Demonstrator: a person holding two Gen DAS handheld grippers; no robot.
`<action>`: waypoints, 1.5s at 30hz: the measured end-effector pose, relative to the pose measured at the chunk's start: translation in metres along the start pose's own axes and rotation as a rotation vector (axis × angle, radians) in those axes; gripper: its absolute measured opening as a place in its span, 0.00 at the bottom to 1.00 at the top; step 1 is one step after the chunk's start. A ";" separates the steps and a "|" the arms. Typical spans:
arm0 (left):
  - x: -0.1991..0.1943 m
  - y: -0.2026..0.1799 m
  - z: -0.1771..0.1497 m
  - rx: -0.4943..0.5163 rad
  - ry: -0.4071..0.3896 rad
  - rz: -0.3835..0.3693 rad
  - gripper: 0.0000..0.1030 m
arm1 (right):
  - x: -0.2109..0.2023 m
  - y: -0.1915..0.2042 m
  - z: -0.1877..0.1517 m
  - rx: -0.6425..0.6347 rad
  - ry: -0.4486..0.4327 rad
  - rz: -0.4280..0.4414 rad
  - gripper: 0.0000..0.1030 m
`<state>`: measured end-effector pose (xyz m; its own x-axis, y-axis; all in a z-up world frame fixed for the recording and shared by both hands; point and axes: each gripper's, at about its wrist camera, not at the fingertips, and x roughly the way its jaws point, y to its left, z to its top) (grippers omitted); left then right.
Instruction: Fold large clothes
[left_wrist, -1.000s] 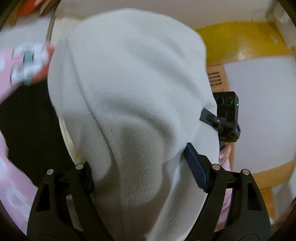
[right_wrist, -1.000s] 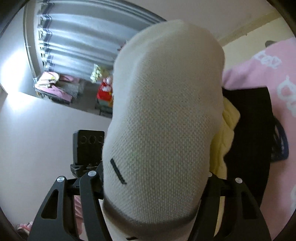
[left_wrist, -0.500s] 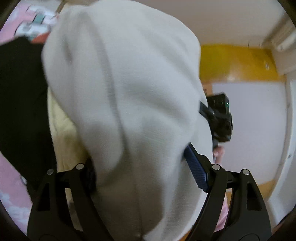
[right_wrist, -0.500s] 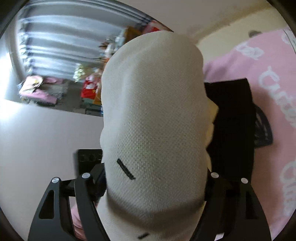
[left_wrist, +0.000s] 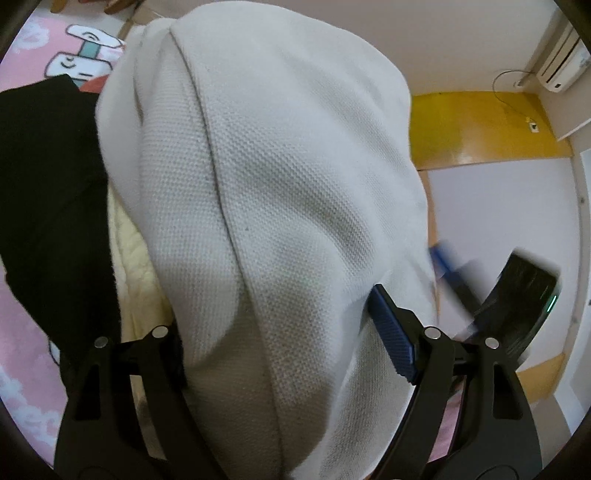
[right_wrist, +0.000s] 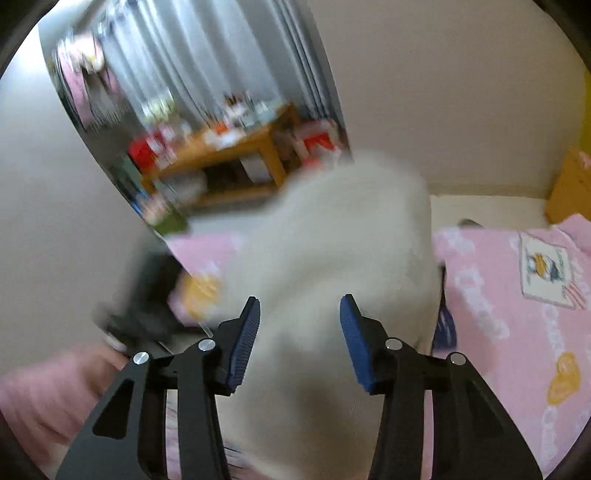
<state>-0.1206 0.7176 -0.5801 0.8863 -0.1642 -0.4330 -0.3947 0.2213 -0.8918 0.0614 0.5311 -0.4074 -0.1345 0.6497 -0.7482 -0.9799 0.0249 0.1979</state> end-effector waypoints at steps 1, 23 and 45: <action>0.002 -0.004 -0.008 -0.002 -0.001 0.025 0.76 | 0.009 0.013 -0.012 -0.108 -0.055 -0.076 0.37; 0.005 -0.150 0.032 0.181 0.149 0.363 0.76 | 0.009 -0.010 -0.027 0.052 -0.049 0.001 0.20; 0.127 -0.150 0.147 0.328 0.136 0.600 0.95 | 0.033 0.000 -0.085 0.114 -0.265 -0.039 0.14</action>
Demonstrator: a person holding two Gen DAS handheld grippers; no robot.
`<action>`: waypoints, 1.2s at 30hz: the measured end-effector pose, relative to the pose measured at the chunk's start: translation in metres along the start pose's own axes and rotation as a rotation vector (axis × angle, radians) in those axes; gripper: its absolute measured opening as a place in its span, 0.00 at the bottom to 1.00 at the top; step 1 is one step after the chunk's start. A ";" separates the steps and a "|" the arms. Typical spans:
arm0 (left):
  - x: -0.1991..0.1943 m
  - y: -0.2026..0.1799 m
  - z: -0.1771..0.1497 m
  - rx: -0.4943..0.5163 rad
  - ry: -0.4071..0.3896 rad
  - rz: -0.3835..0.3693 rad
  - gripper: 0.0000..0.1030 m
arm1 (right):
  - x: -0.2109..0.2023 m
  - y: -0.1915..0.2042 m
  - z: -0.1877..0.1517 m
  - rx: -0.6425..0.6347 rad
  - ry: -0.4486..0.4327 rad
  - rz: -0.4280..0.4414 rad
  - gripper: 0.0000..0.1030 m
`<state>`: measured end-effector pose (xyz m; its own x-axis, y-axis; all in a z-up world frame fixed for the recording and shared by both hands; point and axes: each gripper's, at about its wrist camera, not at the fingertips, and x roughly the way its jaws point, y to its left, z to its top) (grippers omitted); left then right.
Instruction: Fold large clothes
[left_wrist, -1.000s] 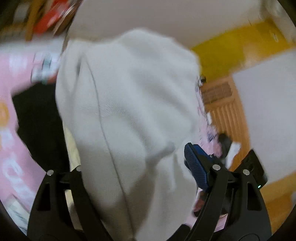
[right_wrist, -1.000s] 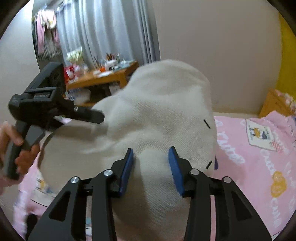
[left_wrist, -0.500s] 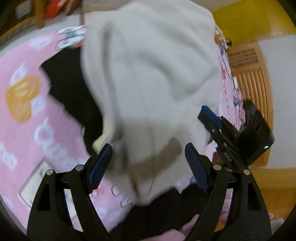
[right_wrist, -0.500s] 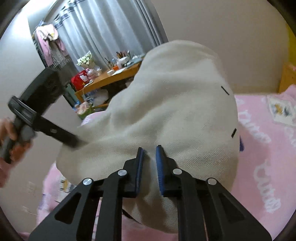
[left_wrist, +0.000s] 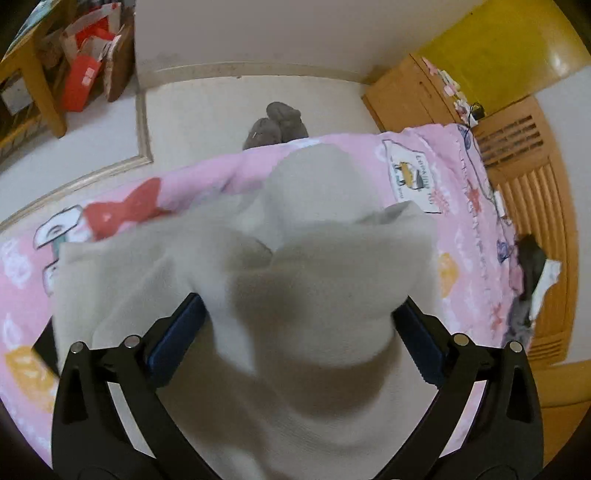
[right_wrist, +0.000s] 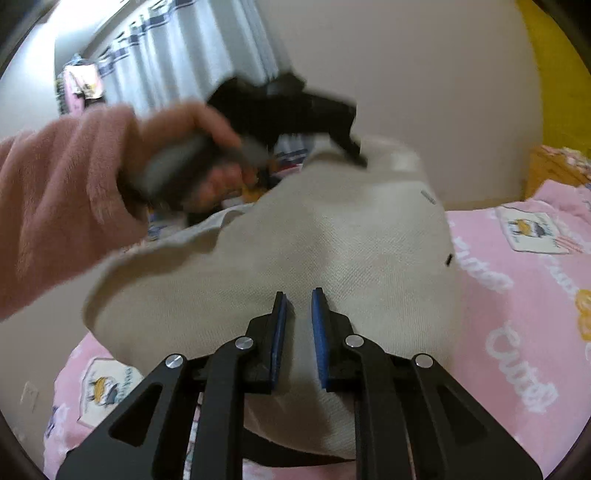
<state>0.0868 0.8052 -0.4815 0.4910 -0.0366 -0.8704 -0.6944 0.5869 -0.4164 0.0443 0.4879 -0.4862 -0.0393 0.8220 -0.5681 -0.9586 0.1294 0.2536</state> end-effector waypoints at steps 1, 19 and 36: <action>0.005 0.001 -0.001 0.016 -0.031 0.012 0.95 | 0.003 -0.005 0.002 0.020 -0.005 0.010 0.13; -0.212 -0.046 -0.201 0.120 -0.453 0.283 0.95 | -0.104 0.030 0.014 0.051 -0.081 -0.055 0.72; -0.283 -0.033 -0.438 0.000 -0.459 0.349 0.95 | -0.305 0.123 -0.051 -0.015 -0.222 -0.258 0.92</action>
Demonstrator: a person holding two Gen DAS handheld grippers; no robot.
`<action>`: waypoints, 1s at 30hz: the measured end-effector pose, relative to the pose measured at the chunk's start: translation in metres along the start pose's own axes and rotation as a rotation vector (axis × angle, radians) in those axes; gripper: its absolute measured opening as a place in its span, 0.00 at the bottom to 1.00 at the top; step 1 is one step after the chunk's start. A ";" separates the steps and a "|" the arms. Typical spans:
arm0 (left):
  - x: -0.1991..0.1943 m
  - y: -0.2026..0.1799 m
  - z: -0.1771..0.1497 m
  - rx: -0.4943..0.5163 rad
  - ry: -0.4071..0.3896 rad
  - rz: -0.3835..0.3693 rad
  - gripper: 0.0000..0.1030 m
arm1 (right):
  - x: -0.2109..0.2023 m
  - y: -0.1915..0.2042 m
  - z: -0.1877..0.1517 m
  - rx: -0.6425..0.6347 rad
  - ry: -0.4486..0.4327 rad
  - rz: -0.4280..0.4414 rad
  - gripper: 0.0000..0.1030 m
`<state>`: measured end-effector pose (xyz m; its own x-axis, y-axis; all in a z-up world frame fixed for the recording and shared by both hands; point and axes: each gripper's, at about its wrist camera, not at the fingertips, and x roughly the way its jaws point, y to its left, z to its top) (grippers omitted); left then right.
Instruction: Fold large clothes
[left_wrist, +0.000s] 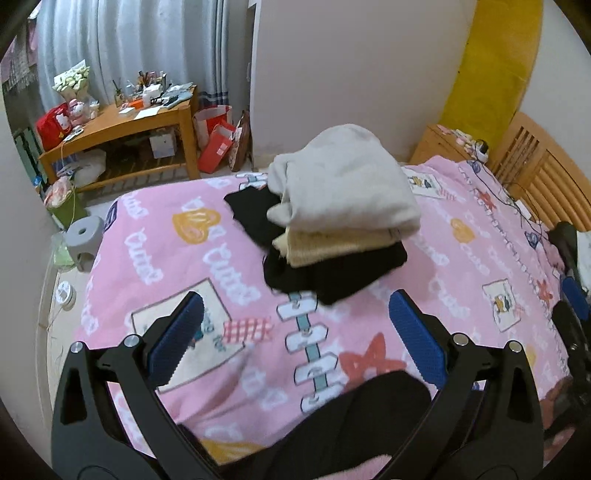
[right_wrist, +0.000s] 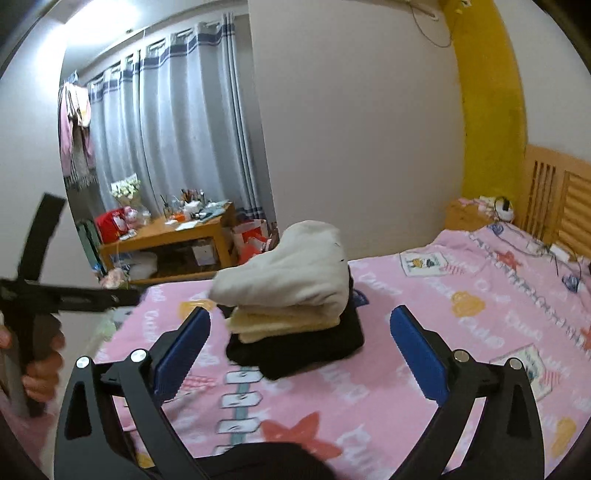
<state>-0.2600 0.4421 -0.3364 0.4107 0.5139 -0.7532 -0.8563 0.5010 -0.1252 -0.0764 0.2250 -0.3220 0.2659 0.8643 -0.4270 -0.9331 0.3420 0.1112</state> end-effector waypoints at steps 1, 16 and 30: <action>-0.006 0.001 -0.005 -0.010 -0.002 0.010 0.95 | -0.008 0.002 -0.001 0.003 -0.005 -0.008 0.92; -0.094 -0.033 -0.040 0.094 -0.035 0.027 0.95 | -0.076 0.007 0.000 -0.002 0.047 -0.053 0.92; -0.113 -0.055 -0.042 0.057 -0.077 0.039 0.95 | -0.096 0.000 0.020 -0.021 0.013 -0.090 0.92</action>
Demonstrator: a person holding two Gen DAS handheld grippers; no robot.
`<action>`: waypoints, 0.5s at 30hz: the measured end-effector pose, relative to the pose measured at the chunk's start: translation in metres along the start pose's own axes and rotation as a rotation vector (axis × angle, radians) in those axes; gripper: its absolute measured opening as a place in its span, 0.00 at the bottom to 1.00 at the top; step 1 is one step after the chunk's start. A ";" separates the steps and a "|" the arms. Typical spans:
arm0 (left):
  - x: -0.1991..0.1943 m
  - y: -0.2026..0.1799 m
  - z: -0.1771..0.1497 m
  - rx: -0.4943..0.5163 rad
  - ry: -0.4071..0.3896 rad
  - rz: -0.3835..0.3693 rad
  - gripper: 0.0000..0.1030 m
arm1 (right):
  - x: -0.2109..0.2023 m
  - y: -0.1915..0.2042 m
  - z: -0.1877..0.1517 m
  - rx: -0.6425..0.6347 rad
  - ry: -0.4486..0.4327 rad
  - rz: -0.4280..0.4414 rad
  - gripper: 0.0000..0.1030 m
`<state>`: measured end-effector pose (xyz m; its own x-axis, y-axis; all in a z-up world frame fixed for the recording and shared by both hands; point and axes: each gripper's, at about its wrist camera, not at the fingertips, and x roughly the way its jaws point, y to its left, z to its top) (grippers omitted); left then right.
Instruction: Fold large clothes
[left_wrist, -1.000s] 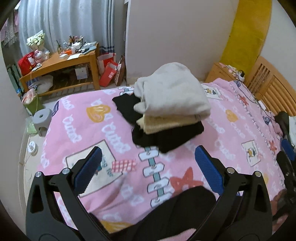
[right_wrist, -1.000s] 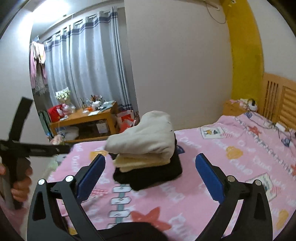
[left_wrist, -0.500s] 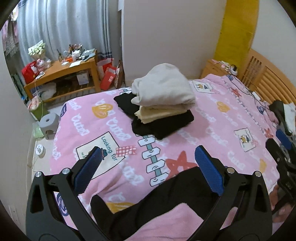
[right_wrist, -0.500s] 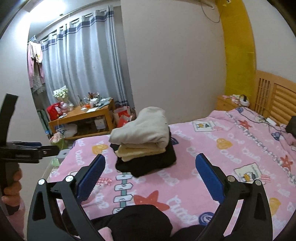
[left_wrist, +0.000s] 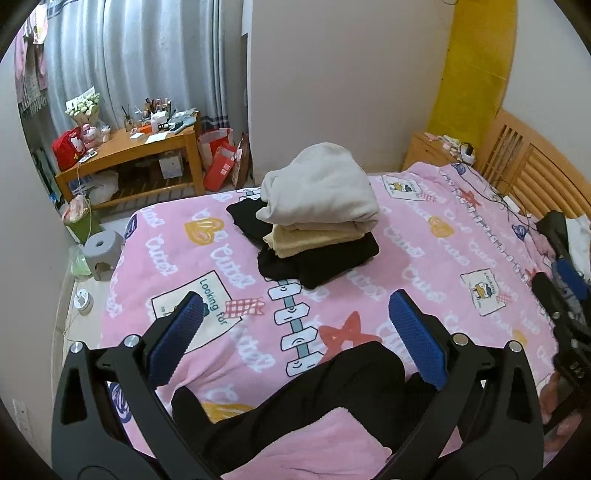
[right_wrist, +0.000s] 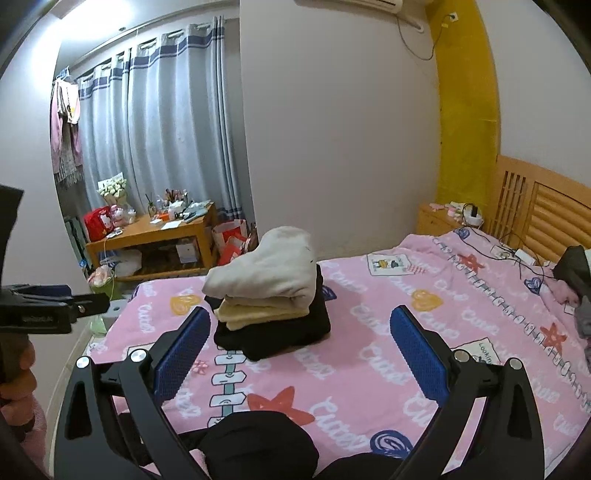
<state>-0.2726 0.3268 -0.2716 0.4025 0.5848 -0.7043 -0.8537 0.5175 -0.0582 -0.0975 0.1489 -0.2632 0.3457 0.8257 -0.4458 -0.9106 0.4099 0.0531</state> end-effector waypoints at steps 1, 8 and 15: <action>0.001 -0.001 0.001 0.005 0.001 0.005 0.95 | 0.000 0.000 0.001 0.010 0.003 0.006 0.92; 0.006 -0.007 0.003 0.030 0.006 0.009 0.95 | 0.007 -0.003 0.001 0.024 0.037 0.008 0.93; 0.017 -0.015 0.013 0.050 -0.014 0.053 0.95 | 0.019 -0.005 -0.004 0.022 0.065 -0.009 0.93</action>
<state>-0.2488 0.3372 -0.2737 0.3621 0.6206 -0.6955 -0.8566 0.5158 0.0142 -0.0873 0.1612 -0.2753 0.3379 0.7954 -0.5032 -0.9022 0.4261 0.0678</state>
